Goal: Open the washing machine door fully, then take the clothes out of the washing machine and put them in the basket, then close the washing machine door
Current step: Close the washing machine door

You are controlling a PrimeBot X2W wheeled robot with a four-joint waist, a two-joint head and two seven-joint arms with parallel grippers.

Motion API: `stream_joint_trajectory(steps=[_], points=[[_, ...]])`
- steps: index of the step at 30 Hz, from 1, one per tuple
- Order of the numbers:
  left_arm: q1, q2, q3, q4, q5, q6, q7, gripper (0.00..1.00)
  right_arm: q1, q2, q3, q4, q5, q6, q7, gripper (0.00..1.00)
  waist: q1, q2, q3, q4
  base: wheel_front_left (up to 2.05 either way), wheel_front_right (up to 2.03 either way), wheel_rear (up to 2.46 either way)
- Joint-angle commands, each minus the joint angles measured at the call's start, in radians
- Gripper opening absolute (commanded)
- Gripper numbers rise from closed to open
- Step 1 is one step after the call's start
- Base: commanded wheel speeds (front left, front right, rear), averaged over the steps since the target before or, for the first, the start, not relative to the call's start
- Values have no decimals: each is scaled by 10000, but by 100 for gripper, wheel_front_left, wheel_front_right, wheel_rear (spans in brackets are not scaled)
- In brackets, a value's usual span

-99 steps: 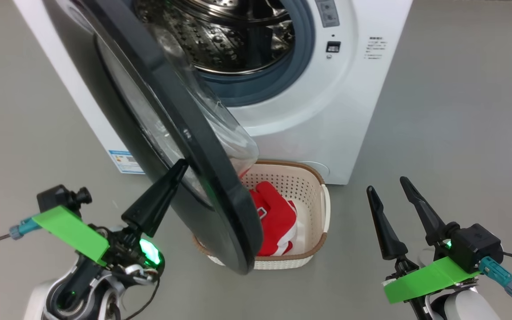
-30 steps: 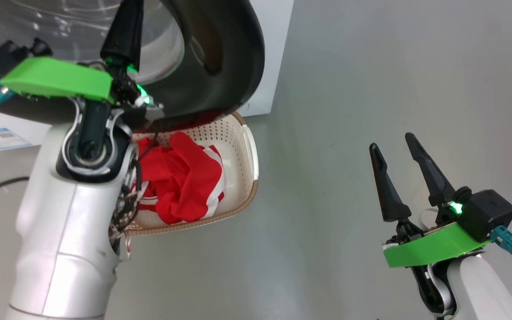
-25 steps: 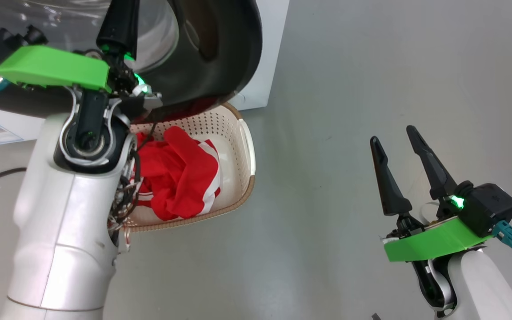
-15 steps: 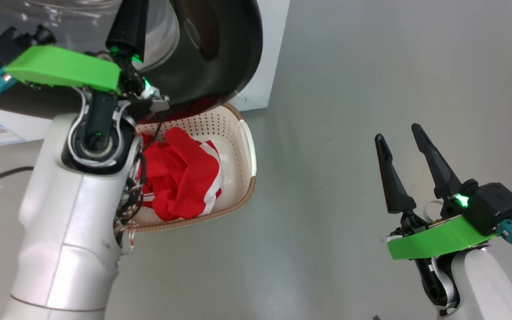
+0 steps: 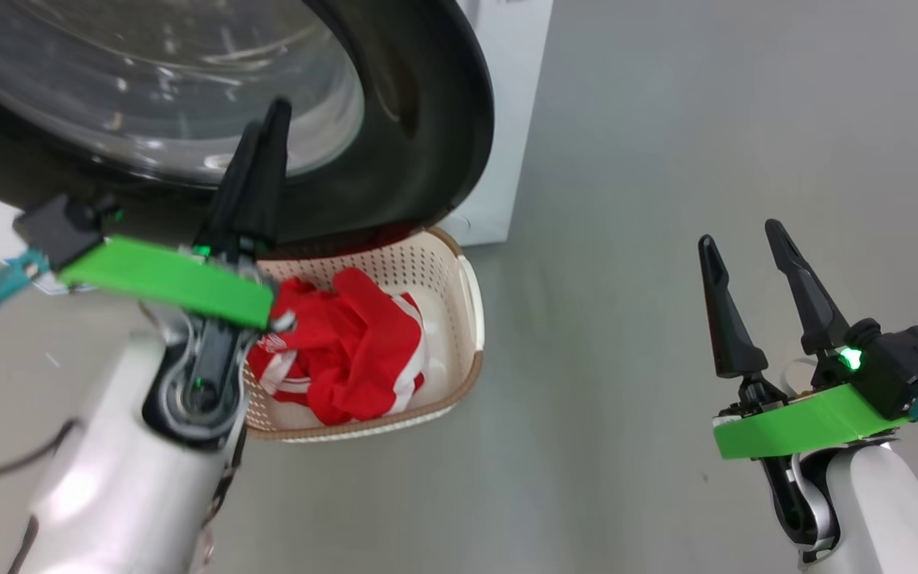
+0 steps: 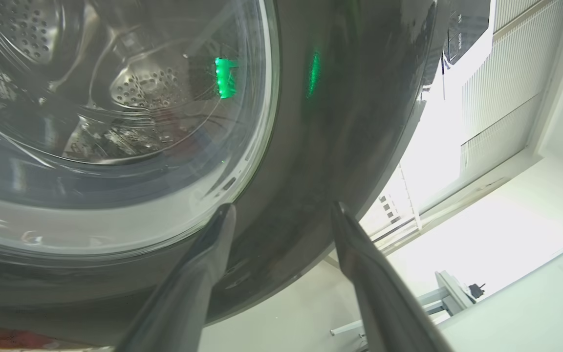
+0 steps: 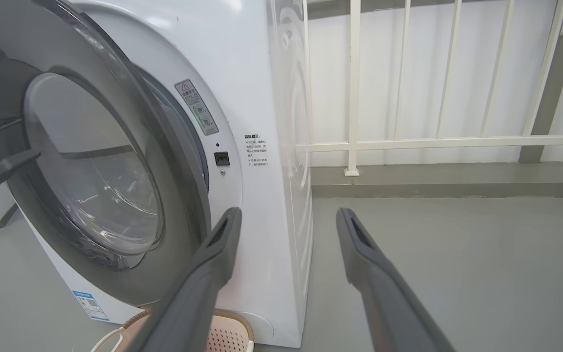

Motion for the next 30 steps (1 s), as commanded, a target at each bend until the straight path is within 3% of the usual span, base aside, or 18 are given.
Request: stream_joint_trajectory(steps=[1, 9, 12, 14, 22, 30], points=[[107, 452, 179, -338, 301, -69, -194, 100, 47, 9, 144, -235, -118, 48, -63, 100, 0, 0, -314, 215, 0, 0, 0], [1420, 1145, -60, -1320, 2594, 284, -961, 100, 392, 9, -60, -189, -299, 48, -63, 100, 0, 0, -904, 560, 0, 0, 0], [1942, 1374, 156, -1831, 3624, 477, -1023, 100, 474, 9, -118, -248, -570, 48, -63, 100, 0, 0, -1036, 651, 0, 0, 0], [2513, 1388, 788, -2485, 4917, 695, -1033, 100, 590, 9, -191, -276, -710, 48, -63, 100, 0, 0, -1178, 724, 0, 0, 0], [4539, 908, 1792, -3945, 8046, 1283, -1037, 100, 1008, 9, -356, -385, -832, 48, -63, 100, 0, 0, -1717, 774, 0, 0, 0], [6080, 424, 2583, -4342, 8906, 1445, -1037, 100, 1500, 9, -572, -556, -731, 48, -63, 100, 0, 0, -2120, 747, 0, 0, 0]])
